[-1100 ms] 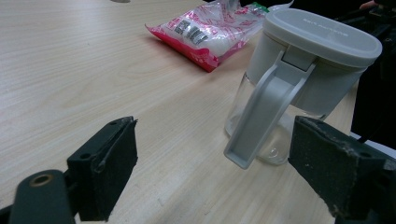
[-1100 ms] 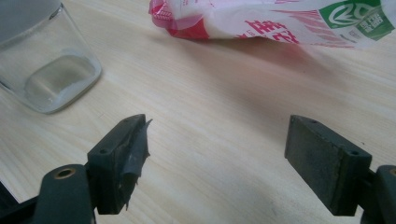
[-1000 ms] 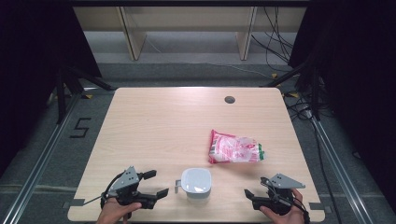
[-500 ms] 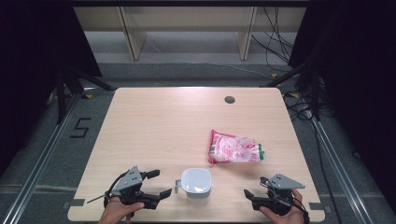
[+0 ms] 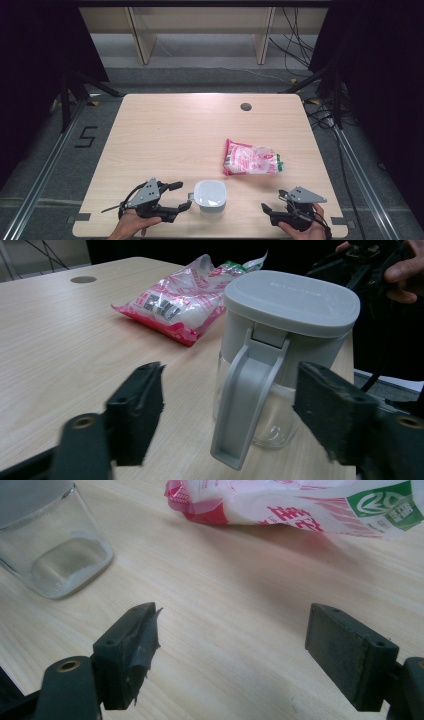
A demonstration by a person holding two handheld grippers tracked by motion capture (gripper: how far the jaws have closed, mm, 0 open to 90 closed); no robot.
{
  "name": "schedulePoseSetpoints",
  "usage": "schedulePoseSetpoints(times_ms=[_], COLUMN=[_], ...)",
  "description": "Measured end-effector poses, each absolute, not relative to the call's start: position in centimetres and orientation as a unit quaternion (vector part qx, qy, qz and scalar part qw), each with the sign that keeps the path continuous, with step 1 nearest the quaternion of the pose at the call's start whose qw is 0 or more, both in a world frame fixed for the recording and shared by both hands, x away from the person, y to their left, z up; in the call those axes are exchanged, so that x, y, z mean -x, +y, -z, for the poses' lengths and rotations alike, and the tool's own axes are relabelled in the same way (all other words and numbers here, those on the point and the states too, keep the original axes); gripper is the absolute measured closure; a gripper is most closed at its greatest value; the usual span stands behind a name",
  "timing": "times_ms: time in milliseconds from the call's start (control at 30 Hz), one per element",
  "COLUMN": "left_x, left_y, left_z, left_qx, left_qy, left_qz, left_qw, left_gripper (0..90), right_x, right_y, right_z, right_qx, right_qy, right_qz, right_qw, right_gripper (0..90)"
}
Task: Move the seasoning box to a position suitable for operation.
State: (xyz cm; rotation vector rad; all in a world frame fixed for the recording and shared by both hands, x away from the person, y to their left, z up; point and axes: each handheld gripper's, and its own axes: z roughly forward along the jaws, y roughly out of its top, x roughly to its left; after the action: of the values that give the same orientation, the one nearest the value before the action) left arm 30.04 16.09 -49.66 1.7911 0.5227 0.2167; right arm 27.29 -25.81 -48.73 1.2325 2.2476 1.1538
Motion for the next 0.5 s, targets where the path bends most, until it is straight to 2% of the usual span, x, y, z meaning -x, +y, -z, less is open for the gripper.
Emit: schedulePoseSetpoints(times_ms=[33,100,267,333,400,500], left_x=[-30.2,-30.3,-30.6,-30.5,-30.5,-30.3], left_y=[15.9,15.6,15.0,14.8,14.8,14.8], left_z=[49.8,49.9,50.1,50.2,50.2,50.1], left_qx=[-0.768,-0.77,-0.775,-0.776,-0.777,-0.779], left_qy=[0.218,0.209,0.192,0.184,0.181,0.181], left_qz=[-0.088,-0.083,-0.068,-0.064,-0.063,-0.062], left_qw=[0.596,0.597,0.598,0.6,0.6,0.597], left_gripper=[34.0,41.2,49.4,53.5,56.5,58.4], right_x=[-27.4,-27.4,-27.1,-27.3,-27.1,-27.3], right_y=[-25.7,-25.9,-25.6,-25.8,-25.6,-25.9], right_z=[48.8,48.7,48.7,48.7,48.7,48.7], right_qx=[-0.437,-0.435,-0.444,-0.432,-0.446,-0.431], right_qy=[0.789,0.792,0.785,0.789,0.784,0.791], right_qz=[-0.399,-0.396,-0.406,-0.405,-0.405,-0.402], right_qw=[0.165,0.162,0.15,0.164,0.151,0.164], right_gripper=[22.1,22.1,22.1,22.1,22.1,22.1])
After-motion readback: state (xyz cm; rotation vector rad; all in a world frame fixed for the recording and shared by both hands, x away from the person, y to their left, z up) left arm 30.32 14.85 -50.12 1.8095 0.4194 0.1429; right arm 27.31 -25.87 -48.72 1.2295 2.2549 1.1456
